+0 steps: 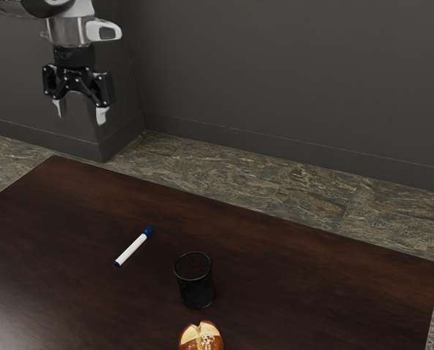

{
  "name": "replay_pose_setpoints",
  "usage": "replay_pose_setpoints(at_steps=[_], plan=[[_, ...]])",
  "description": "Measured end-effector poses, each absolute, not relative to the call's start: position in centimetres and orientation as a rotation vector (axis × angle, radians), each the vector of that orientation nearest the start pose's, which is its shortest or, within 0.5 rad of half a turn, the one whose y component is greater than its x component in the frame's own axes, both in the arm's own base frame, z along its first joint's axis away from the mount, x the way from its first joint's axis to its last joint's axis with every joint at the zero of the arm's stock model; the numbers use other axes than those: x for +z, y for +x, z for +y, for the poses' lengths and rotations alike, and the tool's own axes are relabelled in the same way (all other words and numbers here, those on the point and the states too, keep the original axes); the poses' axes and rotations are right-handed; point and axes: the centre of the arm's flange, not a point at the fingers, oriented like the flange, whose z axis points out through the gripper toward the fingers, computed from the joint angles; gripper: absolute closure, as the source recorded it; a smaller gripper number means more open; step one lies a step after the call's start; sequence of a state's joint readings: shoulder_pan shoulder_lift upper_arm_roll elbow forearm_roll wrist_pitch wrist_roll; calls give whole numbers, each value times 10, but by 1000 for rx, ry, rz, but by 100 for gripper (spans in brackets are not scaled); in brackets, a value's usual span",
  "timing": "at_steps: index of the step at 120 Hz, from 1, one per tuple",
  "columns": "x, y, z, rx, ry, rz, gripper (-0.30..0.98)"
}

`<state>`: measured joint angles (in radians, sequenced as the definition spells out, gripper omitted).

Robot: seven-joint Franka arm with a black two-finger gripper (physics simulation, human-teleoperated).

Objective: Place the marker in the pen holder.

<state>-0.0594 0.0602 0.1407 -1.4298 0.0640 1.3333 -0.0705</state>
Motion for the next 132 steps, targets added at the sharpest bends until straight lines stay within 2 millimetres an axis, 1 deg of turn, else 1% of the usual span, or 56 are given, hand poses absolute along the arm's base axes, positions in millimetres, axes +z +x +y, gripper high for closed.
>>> replay_pose_setpoints(at_steps=[6, 14, 17, 23, 29, 37, 42, 50, 58, 68, 76, 88, 99, 111, 122, 132], plan=[[636, 547, 59, 204, -3050, -280, 0], [630, 550, 65, 169, -3049, -304, 0], [624, 552, 66, 170, -3049, -311, 0], [602, 557, 71, 199, -3046, -325, 0], [575, 569, 77, 242, -3037, -341, 0], [532, 588, 82, 306, -3024, -355, 0], [498, 597, 84, 363, -3013, -361, 0], [446, 603, 87, 440, -2998, -365, 0], [402, 608, 94, 485, -2986, -378, 0], [360, 616, 100, 507, -2977, -389, 0], [334, 616, 102, 511, -2978, -392, 0], [303, 610, 99, 509, -2994, -399, 0], [286, 613, 93, 487, -3009, -390, 0], [263, 617, 89, 482, -3019, -371, 0], [248, 619, 84, 481, -3028, -355, 0], [241, 622, 77, 472, -3039, -332, 0]])
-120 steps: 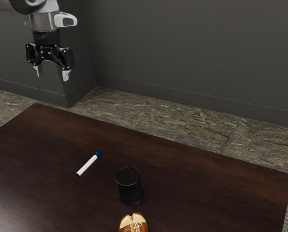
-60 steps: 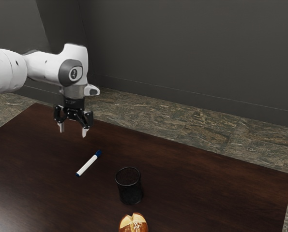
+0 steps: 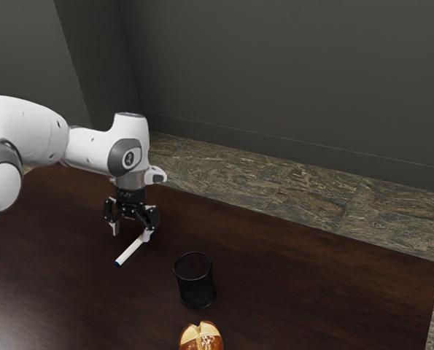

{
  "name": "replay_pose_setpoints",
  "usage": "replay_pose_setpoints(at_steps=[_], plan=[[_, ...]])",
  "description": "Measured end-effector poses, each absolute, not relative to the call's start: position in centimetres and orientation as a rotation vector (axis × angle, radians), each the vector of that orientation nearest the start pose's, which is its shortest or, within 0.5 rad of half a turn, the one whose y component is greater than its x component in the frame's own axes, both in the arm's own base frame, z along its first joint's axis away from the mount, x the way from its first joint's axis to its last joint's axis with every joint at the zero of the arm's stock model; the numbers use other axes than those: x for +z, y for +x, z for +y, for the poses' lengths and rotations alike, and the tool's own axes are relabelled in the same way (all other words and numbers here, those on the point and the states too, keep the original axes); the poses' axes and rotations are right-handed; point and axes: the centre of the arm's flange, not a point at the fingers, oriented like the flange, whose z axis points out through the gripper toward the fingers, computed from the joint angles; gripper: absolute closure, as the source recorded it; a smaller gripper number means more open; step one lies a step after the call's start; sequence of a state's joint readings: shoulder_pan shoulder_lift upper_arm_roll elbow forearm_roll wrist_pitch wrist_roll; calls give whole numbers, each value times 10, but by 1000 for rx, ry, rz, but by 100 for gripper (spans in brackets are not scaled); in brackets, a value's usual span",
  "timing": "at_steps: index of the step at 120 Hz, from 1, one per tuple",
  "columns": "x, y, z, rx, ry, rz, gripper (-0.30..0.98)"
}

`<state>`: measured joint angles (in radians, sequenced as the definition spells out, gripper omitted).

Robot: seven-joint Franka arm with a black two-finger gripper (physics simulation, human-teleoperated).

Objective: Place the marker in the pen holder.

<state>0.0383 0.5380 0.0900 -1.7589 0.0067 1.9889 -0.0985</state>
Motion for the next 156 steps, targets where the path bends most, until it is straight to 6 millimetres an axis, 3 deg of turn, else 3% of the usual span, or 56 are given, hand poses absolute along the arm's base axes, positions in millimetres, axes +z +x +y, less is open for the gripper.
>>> replay_pose_setpoints(at_steps=[31, 58, 88, 129, 156], plan=[[232, 627, 69, 435, -3055, -295, 1], [241, 630, 67, 396, -3065, -285, 43], [241, 631, 66, 392, -3066, -276, 67], [243, 631, 66, 379, -3051, -266, 78], [281, 637, 58, 278, -3036, -221, 79]])
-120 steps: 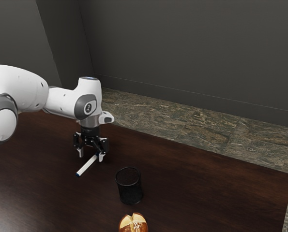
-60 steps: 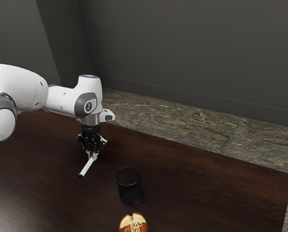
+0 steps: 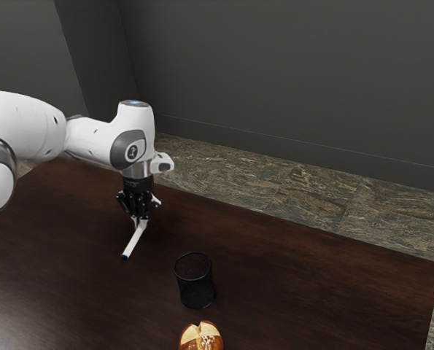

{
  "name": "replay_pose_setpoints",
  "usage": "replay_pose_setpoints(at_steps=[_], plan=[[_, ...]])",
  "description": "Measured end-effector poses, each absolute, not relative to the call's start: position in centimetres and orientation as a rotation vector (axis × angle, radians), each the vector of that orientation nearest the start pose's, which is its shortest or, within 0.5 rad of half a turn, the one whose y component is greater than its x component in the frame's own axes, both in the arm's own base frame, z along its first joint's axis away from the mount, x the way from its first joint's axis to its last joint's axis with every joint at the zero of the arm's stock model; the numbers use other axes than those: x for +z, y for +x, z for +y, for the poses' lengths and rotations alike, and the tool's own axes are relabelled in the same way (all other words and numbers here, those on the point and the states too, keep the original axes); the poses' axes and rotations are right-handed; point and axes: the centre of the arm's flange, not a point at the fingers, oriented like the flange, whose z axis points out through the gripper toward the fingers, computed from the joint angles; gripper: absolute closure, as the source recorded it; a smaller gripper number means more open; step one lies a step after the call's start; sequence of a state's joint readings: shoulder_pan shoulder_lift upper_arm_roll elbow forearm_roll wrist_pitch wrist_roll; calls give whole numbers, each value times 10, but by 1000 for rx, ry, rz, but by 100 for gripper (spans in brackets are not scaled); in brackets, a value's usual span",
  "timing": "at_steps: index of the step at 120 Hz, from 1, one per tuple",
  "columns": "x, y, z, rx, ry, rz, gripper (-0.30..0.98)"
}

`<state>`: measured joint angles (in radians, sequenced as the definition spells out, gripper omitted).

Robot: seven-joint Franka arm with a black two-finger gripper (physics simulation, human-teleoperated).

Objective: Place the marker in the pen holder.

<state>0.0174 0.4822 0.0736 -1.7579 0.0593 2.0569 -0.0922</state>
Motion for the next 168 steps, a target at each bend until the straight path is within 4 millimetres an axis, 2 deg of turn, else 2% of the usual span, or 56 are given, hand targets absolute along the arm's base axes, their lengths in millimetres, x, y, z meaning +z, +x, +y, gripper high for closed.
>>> replay_pose_setpoints(at_steps=[37, 71, 97, 124, 151, 168], plan=[[323, 637, 44, 162, -3000, -144, 79], [369, 618, 3, -27, -2967, 8, 79], [406, 593, -53, -199, -2939, 177, 79], [437, 557, -114, -338, -2927, 323, 79], [440, 512, -166, -390, -2919, 413, 79], [442, 503, -175, -419, -2918, 394, 79]])
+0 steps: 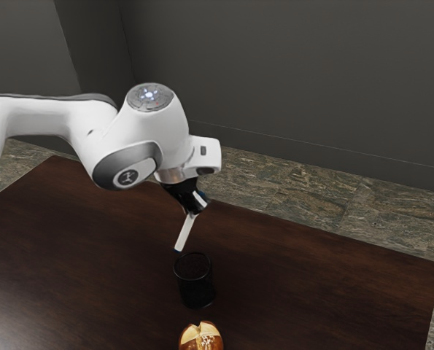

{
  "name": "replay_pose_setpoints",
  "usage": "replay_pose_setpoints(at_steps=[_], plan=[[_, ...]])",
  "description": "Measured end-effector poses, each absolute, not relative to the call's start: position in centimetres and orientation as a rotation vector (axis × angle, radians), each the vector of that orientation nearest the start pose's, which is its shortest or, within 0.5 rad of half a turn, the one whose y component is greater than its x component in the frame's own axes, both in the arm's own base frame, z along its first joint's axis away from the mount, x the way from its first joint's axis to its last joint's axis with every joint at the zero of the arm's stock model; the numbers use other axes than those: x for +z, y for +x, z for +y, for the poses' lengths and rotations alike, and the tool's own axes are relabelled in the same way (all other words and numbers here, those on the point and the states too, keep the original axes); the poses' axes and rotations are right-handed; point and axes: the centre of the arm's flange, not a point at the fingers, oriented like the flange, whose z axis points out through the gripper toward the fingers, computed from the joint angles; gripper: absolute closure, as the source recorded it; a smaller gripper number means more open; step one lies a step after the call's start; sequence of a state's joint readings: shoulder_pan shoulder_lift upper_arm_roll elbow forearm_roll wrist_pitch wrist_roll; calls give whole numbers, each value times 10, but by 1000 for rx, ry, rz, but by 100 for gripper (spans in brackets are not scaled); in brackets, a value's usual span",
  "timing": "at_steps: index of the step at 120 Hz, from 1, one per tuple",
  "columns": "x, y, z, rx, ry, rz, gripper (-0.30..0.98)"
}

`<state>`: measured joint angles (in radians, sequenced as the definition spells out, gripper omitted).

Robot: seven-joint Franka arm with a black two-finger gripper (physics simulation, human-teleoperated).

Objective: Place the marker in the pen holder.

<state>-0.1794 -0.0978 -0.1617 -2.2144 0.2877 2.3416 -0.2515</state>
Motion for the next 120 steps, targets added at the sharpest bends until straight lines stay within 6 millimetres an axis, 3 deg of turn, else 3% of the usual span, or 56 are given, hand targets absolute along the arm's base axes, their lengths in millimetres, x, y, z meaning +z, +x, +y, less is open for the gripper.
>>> replay_pose_setpoints(at_steps=[19, 39, 58, 97, 107, 120], plan=[[440, 499, -186, -437, -2923, 370, 79], [431, 480, -205, -437, -2929, 362, 79], [429, 469, -210, -444, -2938, 314, 79], [428, 468, -186, -430, -2962, 170, 30], [449, 495, -161, -478, -2971, 56, 21], [534, 538, -133, -583, -2963, -98, 12]])
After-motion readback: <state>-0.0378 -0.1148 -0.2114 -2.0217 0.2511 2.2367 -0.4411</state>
